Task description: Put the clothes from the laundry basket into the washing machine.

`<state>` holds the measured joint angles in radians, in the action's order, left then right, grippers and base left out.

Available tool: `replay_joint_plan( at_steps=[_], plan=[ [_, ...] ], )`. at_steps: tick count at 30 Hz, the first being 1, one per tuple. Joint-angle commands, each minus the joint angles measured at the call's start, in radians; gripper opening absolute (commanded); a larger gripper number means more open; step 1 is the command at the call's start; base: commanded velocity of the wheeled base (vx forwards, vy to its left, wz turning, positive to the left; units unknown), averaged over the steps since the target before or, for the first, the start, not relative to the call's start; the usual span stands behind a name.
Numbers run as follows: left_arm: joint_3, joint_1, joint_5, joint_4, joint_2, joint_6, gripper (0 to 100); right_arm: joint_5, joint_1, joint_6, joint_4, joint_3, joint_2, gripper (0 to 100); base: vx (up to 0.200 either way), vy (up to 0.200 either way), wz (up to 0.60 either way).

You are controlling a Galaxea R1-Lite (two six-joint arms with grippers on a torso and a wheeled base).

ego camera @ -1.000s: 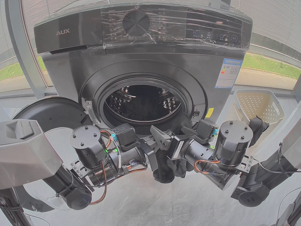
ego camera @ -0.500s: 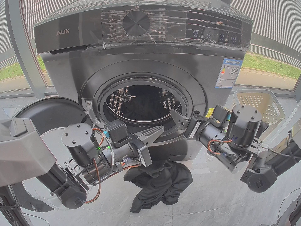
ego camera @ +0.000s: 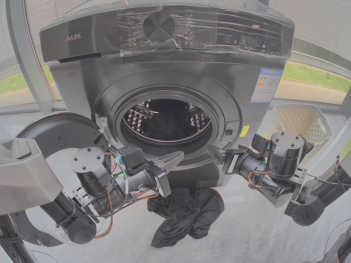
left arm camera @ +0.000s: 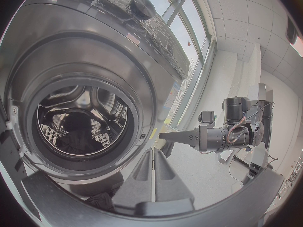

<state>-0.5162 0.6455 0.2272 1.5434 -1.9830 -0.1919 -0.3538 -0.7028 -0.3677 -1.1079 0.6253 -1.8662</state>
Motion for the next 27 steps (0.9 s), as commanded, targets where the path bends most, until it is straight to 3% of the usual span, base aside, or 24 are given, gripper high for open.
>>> replay_joint_plan(
  at_steps=[1,10,11,17,21,24,27],
  plan=[
    [0.015,-0.029,0.001,0.000,0.049,0.000,0,0.001,0.035,0.042,-0.038,0.004,0.012,100,0.000,0.000,0.00],
    [0.156,-0.047,0.006,-0.002,0.231,0.003,0,0.013,0.092,0.084,-0.052,-0.133,0.154,100,0.000,0.000,0.00],
    [0.171,-0.043,0.004,-0.003,0.253,0.006,100,0.013,0.094,0.085,-0.053,-0.154,0.174,100,0.000,0.000,0.00],
    [0.231,-0.047,0.004,-0.014,0.360,0.006,100,0.033,0.103,0.136,-0.089,-0.249,0.306,100,0.000,0.000,0.00],
    [0.274,-0.047,-0.002,-0.031,0.461,0.006,100,0.076,0.131,0.167,-0.079,-0.334,0.430,100,0.000,0.000,0.00],
    [0.323,-0.047,-0.002,-0.103,0.578,0.006,100,0.107,0.132,0.208,-0.064,-0.446,0.559,100,0.000,0.000,0.00],
    [0.360,-0.049,-0.002,-0.180,0.690,0.008,100,0.121,0.138,0.219,-0.038,-0.523,0.641,100,0.000,0.000,0.00]
  ],
)
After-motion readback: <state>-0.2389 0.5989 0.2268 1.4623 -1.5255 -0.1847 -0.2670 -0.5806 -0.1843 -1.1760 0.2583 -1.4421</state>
